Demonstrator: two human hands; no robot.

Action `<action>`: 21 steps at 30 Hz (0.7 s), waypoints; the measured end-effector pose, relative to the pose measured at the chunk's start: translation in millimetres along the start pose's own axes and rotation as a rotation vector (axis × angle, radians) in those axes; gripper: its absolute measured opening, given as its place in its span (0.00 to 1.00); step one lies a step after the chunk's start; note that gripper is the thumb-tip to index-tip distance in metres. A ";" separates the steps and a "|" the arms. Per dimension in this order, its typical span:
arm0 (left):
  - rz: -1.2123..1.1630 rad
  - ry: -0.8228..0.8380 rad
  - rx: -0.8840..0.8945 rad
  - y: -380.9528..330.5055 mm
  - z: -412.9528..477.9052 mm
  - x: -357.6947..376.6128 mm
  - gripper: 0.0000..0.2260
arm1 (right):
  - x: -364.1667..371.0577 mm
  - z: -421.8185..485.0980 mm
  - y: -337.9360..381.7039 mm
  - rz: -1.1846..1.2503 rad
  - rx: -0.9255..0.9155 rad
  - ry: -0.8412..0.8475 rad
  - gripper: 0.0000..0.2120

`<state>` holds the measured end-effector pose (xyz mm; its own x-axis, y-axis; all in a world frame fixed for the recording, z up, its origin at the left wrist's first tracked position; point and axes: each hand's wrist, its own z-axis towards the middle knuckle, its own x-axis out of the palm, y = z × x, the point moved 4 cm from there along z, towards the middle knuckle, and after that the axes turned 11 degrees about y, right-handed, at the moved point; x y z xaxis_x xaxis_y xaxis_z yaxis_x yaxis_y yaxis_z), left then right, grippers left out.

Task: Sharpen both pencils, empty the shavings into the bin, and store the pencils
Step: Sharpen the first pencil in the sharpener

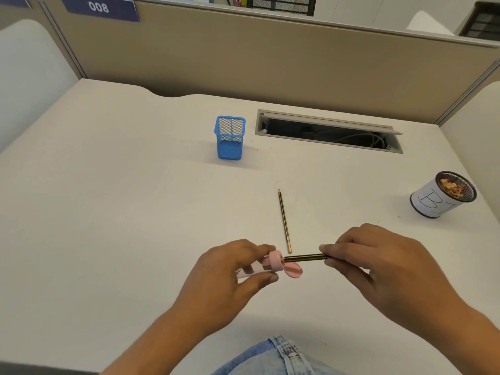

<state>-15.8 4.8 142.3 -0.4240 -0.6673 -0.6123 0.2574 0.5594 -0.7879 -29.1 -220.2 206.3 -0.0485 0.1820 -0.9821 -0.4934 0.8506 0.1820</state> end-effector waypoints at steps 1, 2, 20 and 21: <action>-0.003 0.010 0.003 -0.6 -0.4 -1.2 0.14 | -1.2 -0.4 1.1 -0.006 -0.017 -0.002 0.11; -0.001 0.021 0.006 -1.1 -0.8 -2.0 0.14 | -2.2 -0.8 2.6 -0.013 -0.036 -0.003 0.11; 0.031 -0.091 0.177 -14.6 -1.8 -10.4 0.13 | 2.9 2.9 3.7 0.506 0.291 0.173 0.07; 0.049 -0.077 0.199 -14.5 -1.6 -9.7 0.13 | 7.3 2.5 2.7 0.657 0.389 0.261 0.07</action>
<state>-16.8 4.0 159.8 -0.3409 -0.6817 -0.6474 0.4455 0.4892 -0.7498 -28.6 -215.3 199.7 -0.4489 0.6240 -0.6396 0.0415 0.7296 0.6826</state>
